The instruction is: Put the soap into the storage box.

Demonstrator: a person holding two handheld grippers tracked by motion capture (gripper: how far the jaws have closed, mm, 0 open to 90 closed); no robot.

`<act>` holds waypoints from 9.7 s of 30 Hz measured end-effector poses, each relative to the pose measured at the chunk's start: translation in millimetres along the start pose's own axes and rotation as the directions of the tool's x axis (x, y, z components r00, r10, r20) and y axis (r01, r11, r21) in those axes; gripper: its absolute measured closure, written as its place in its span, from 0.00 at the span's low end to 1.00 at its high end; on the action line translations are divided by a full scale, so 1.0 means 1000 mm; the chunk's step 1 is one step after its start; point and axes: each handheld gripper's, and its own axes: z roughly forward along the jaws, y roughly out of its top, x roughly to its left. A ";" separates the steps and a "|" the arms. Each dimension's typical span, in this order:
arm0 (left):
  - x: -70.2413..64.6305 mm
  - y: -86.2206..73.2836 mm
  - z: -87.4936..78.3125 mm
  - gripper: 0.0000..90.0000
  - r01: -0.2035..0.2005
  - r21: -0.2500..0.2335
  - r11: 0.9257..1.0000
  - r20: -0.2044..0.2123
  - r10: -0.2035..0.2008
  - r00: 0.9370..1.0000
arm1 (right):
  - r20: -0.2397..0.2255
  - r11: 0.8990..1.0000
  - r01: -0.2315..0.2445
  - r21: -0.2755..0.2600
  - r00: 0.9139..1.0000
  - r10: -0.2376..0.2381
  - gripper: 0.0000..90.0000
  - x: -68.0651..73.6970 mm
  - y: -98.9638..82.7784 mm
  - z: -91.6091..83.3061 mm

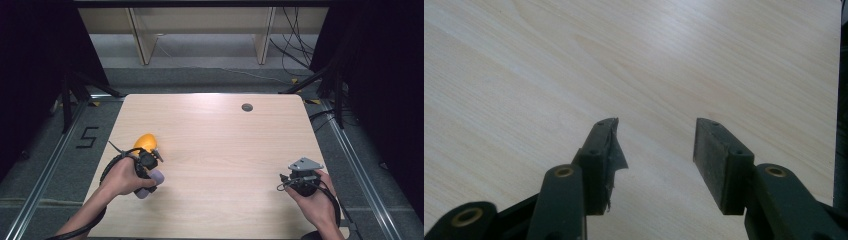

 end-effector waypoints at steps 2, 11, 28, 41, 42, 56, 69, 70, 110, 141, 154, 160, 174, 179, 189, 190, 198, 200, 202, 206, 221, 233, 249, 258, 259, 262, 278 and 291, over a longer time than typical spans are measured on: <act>0.001 0.000 -0.001 0.55 0.017 -0.015 1.000 -0.001 -0.017 1.000 | -0.001 1.000 -0.004 0.001 1.000 0.004 0.59 0.000 0.000 0.000; 0.009 0.002 -0.005 0.55 0.076 -0.021 0.997 0.011 -0.075 0.997 | -0.001 1.000 -0.024 0.005 1.000 0.024 0.58 0.001 0.001 -0.001; 0.023 0.008 -0.016 0.55 0.179 -0.055 0.982 -0.008 -0.180 0.984 | -0.005 0.999 -0.042 0.012 0.999 0.042 0.58 0.001 0.001 -0.001; 0.033 0.014 -0.025 0.55 0.257 -0.099 0.961 -0.025 -0.261 0.965 | -0.004 0.999 -0.041 0.011 0.999 0.041 0.58 0.001 0.001 -0.002; 0.034 0.015 -0.025 0.55 0.262 -0.101 0.960 -0.027 -0.265 0.964 | -0.003 0.999 -0.040 0.010 0.999 0.040 0.58 0.001 0.001 -0.002; 0.050 0.021 -0.029 0.55 0.283 -0.123 0.951 -0.056 -0.291 0.955 | -0.004 0.999 -0.040 0.010 0.999 0.040 0.58 0.001 0.001 -0.002; 0.060 0.029 -0.035 0.55 0.308 -0.151 0.939 -0.088 -0.323 0.942 | -0.003 0.999 -0.040 0.008 0.999 0.040 0.58 0.001 0.000 -0.002; 0.060 0.030 -0.034 0.55 0.318 -0.158 0.935 -0.087 -0.334 0.939 | -0.003 0.999 -0.040 0.008 0.999 0.040 0.58 0.001 0.001 -0.002; 0.097 0.046 -0.024 0.55 0.443 -0.129 0.887 -0.088 -0.455 0.886 | -0.007 0.999 -0.038 0.008 0.999 0.038 0.58 0.001 0.000 -0.002; 0.102 0.057 -0.006 0.55 0.530 -0.129 0.838 -0.085 -0.542 0.836 | -0.007 0.999 -0.039 0.007 0.999 0.039 0.58 0.001 0.000 -0.002; 0.106 0.056 -0.001 0.55 0.503 -0.110 0.857 -0.098 -0.513 0.853 | -0.008 0.999 -0.037 0.008 0.999 0.037 0.58 0.001 0.000 -0.002; 0.107 0.057 0.002 0.55 0.508 -0.106 0.855 -0.096 -0.517 0.850 | -0.008 0.999 -0.039 0.008 0.999 0.039 0.58 0.001 0.000 -0.002; 0.107 0.058 0.009 0.55 0.526 -0.118 0.842 -0.099 -0.537 0.838 | -0.009 0.999 -0.037 0.010 0.999 0.037 0.58 0.001 0.000 -0.002; 0.108 0.058 0.010 0.55 0.530 -0.125 0.839 -0.098 -0.542 0.835 | -0.011 0.999 -0.039 0.013 0.999 0.039 0.58 0.001 0.000 -0.002; 0.108 0.058 0.012 0.55 0.542 -0.131 0.830 -0.092 -0.554 0.827 | -0.010 0.999 -0.038 0.012 0.999 0.038 0.58 0.001 0.000 -0.002; 0.107 0.059 0.014 0.55 0.551 -0.142 0.823 -0.094 -0.565 0.820 | -0.010 0.999 -0.040 0.013 0.999 0.040 0.58 0.001 0.000 -0.002; 0.109 0.057 0.015 0.55 0.532 -0.111 0.839 -0.093 -0.542 0.835 | -0.010 0.999 -0.037 0.012 0.999 0.037 0.58 0.001 0.000 -0.002; 0.109 0.057 0.015 0.55 0.534 -0.112 0.838 -0.094 -0.544 0.834 | -0.010 0.999 -0.036 0.011 0.999 0.036 0.58 0.001 0.000 -0.002; 0.109 0.057 0.015 0.55 0.533 -0.112 0.838 -0.096 -0.543 0.834 | -0.010 0.999 -0.036 0.011 0.999 0.036 0.58 0.001 0.000 -0.002; 0.108 0.058 0.016 0.55 0.533 -0.115 0.838 -0.095 -0.543 0.834 | -0.011 0.999 -0.036 0.011 0.999 0.036 0.58 0.001 0.000 -0.002; 0.106 0.059 0.026 0.55 0.546 -0.136 0.827 -0.088 -0.559 0.824 | -0.011 0.999 -0.040 0.014 0.999 0.040 0.58 0.002 0.000 -0.002; 0.106 0.058 0.028 0.54 0.523 -0.104 0.846 -0.099 -0.532 0.841 | -0.012 0.999 -0.038 0.013 0.999 0.038 0.58 0.002 0.000 -0.002; 0.105 0.057 0.023 0.51 0.490 -0.143 0.860 -0.116 -0.506 0.855 | -0.013 0.999 -0.037 0.013 0.999 0.037 0.57 0.002 0.000 -0.002; 0.095 0.050 0.001 0.38 0.445 -0.231 0.865 -0.122 -0.479 0.869 | -0.013 0.999 -0.037 0.014 0.999 0.037 0.57 0.002 0.000 -0.002; 0.095 0.049 0.000 0.38 0.440 -0.243 0.864 -0.121 -0.477 0.870 | -0.013 0.999 -0.037 0.014 0.999 0.037 0.57 0.002 0.000 -0.002; 0.092 0.043 -0.004 0.35 0.427 -0.280 0.860 -0.112 -0.471 0.875 | -0.012 0.999 -0.037 0.014 0.999 0.037 0.57 0.002 0.000 -0.002; 0.068 0.004 -0.020 0.30 0.358 -0.471 0.807 -0.099 -0.451 0.887 | -0.010 0.999 -0.038 0.013 0.999 0.038 0.57 0.002 0.000 -0.002; 0.046 -0.034 -0.013 0.29 0.287 -0.558 0.779 -0.125 -0.420 0.899 | -0.008 0.999 -0.042 0.016 0.999 0.042 0.57 0.002 0.000 -0.003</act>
